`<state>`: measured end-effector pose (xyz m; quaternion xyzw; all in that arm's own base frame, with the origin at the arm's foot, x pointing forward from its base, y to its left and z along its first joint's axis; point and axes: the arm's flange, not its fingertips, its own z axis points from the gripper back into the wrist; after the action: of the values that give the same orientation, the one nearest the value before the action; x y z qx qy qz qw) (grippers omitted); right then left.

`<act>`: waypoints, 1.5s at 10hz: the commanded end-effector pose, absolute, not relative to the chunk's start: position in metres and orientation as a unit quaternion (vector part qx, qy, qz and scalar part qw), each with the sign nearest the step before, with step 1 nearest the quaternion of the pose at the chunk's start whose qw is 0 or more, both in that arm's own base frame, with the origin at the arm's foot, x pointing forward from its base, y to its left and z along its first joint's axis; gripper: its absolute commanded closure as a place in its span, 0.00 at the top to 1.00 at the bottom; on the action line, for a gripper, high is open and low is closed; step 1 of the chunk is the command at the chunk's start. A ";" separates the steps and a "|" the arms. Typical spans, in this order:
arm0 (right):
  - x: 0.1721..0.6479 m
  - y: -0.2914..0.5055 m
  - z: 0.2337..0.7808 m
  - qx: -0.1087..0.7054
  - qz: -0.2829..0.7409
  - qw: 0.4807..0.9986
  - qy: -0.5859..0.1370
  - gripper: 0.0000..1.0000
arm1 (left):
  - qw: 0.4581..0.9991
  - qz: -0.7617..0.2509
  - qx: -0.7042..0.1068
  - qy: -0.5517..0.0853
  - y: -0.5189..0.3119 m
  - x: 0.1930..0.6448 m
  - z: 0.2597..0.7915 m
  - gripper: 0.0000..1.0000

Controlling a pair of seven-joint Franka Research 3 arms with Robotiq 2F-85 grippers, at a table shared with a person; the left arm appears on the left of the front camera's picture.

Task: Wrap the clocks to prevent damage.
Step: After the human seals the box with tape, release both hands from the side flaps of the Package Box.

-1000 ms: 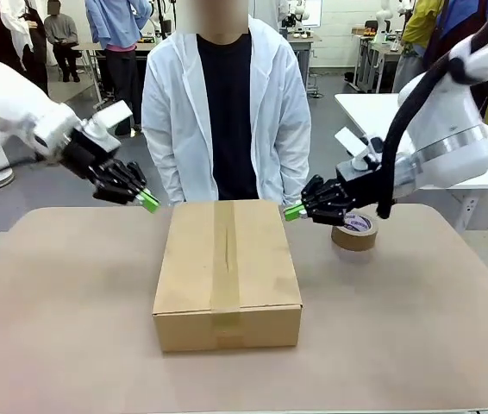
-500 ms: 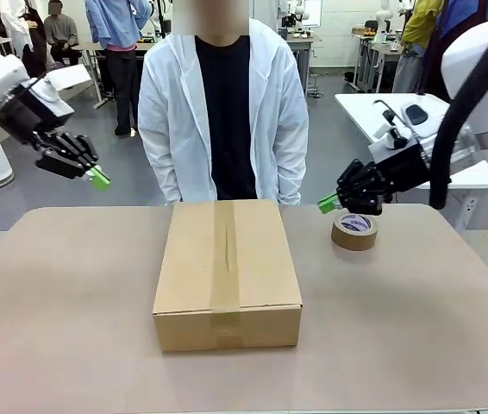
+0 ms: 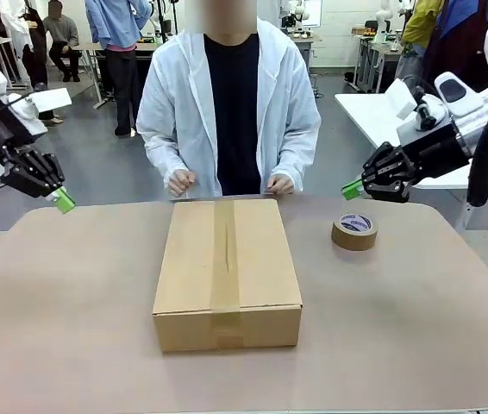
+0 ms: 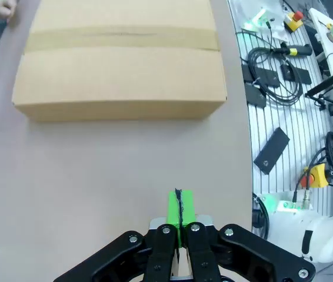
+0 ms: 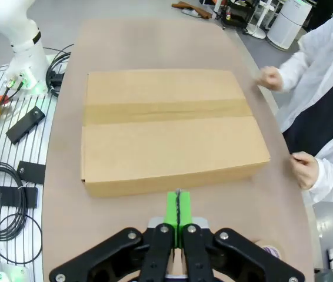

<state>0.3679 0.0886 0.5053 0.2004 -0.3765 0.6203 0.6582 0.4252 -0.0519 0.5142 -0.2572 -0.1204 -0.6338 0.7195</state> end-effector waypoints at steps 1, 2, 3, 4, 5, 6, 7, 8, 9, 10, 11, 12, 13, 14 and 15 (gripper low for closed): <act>0.372 0.090 0.497 0.208 0.621 0.657 -0.373 0.01 | 0.711 -0.638 -0.261 -0.135 -0.055 0.427 0.520 0.00; 0.372 0.090 0.497 0.208 0.621 0.657 -0.373 0.01 | 0.711 -0.638 -0.261 -0.135 -0.055 0.427 0.520 0.00; 0.372 0.090 0.497 0.208 0.621 0.657 -0.373 0.01 | 0.711 -0.638 -0.261 -0.135 -0.055 0.427 0.520 0.00; 0.372 0.090 0.497 0.208 0.621 0.657 -0.373 0.01 | 0.711 -0.638 -0.261 -0.135 -0.055 0.427 0.520 0.00; 0.372 0.090 0.497 0.208 0.621 0.657 -0.373 0.01 | 0.711 -0.638 -0.261 -0.135 -0.055 0.427 0.520 0.00; 0.372 0.090 0.497 0.208 0.621 0.657 -0.373 0.01 | 0.711 -0.638 -0.261 -0.135 -0.055 0.427 0.520 0.00; 0.372 0.090 0.497 0.208 0.621 0.657 -0.373 0.01 | 0.711 -0.638 -0.261 -0.135 -0.055 0.427 0.520 0.00; 0.372 0.090 0.497 0.208 0.621 0.657 -0.373 0.01 | 0.711 -0.638 -0.261 -0.135 -0.055 0.427 0.520 0.00; 0.372 0.090 0.497 0.208 0.621 0.657 -0.373 0.01 | 0.711 -0.638 -0.261 -0.135 -0.055 0.427 0.520 0.00; 0.372 0.090 0.497 0.208 0.621 0.657 -0.373 0.01 | 0.711 -0.638 -0.261 -0.135 -0.055 0.427 0.520 0.00; 0.372 0.090 0.497 0.208 0.621 0.657 -0.373 0.01 | 0.711 -0.638 -0.261 -0.135 -0.055 0.427 0.520 0.00; 0.372 0.090 0.497 0.208 0.621 0.657 -0.373 0.01 | 0.711 -0.638 -0.261 -0.135 -0.055 0.427 0.520 0.00; 0.372 0.090 0.497 0.208 0.621 0.657 -0.373 0.01 | 0.711 -0.638 -0.261 -0.135 -0.055 0.427 0.520 0.00; 0.372 0.090 0.497 0.208 0.621 0.657 -0.373 0.01 | 0.711 -0.638 -0.261 -0.135 -0.055 0.427 0.520 0.00; 0.372 0.090 0.497 0.208 0.621 0.657 -0.373 0.01 | 0.711 -0.638 -0.261 -0.135 -0.055 0.427 0.520 0.00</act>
<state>0.3700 0.0899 0.5000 0.2117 -0.3725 0.6199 0.6574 0.4262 -0.0541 0.5181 -0.2584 -0.1259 -0.6366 0.7156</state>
